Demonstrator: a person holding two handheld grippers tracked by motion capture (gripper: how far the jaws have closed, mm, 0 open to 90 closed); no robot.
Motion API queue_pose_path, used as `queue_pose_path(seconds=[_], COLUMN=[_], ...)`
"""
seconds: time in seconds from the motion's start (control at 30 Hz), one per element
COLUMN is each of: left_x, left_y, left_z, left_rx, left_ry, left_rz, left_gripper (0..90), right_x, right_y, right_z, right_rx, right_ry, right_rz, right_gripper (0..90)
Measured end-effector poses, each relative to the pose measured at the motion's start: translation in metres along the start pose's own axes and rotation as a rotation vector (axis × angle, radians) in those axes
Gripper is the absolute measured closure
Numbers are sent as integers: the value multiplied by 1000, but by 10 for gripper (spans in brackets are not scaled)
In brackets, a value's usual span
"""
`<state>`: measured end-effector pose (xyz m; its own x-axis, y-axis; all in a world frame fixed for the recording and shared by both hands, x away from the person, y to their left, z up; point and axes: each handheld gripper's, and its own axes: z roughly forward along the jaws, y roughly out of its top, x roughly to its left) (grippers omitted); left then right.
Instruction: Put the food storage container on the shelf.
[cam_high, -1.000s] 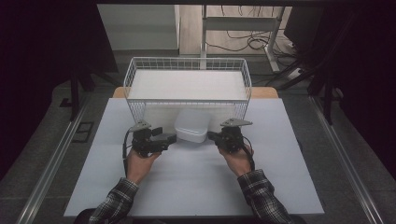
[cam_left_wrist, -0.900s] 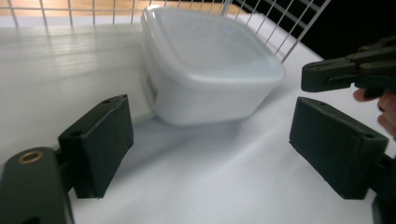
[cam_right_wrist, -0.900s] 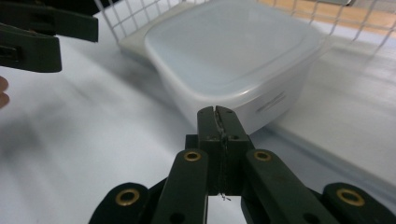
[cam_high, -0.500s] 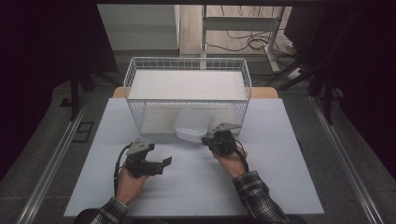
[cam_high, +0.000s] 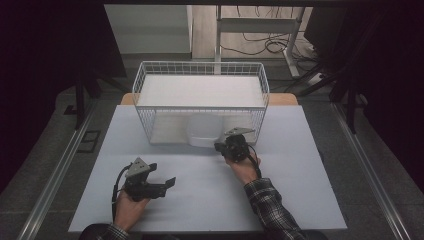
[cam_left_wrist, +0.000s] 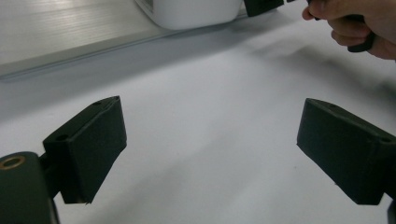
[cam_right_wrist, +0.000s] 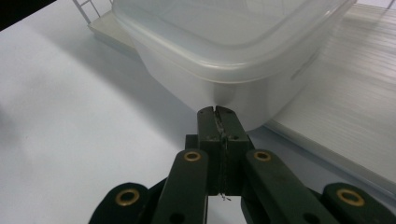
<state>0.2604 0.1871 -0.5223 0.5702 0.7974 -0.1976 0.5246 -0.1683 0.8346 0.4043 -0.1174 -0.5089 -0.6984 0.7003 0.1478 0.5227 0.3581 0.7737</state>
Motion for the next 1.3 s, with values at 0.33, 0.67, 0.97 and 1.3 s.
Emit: queue_pose_path(seconds=[0.33, 0.67, 0.97, 1.3], left_x=[-1, -2, 0, 0], left_y=[-1, -2, -2, -3], left_z=[1, 4, 4, 4], left_rx=[4, 14, 12, 8], left_ry=[-4, -11, -21, -15], left_rz=[2, 8, 3, 14], left_gripper=[78, 78, 75, 60], right_x=[7, 12, 11, 12], right_y=[8, 20, 29, 31], right_z=[14, 28, 38, 37], right_rx=[1, -7, -4, -10], right_ry=[2, -5, -30, -27], right_rz=[-26, -40, -51, -60], right_gripper=[889, 889, 889, 825])
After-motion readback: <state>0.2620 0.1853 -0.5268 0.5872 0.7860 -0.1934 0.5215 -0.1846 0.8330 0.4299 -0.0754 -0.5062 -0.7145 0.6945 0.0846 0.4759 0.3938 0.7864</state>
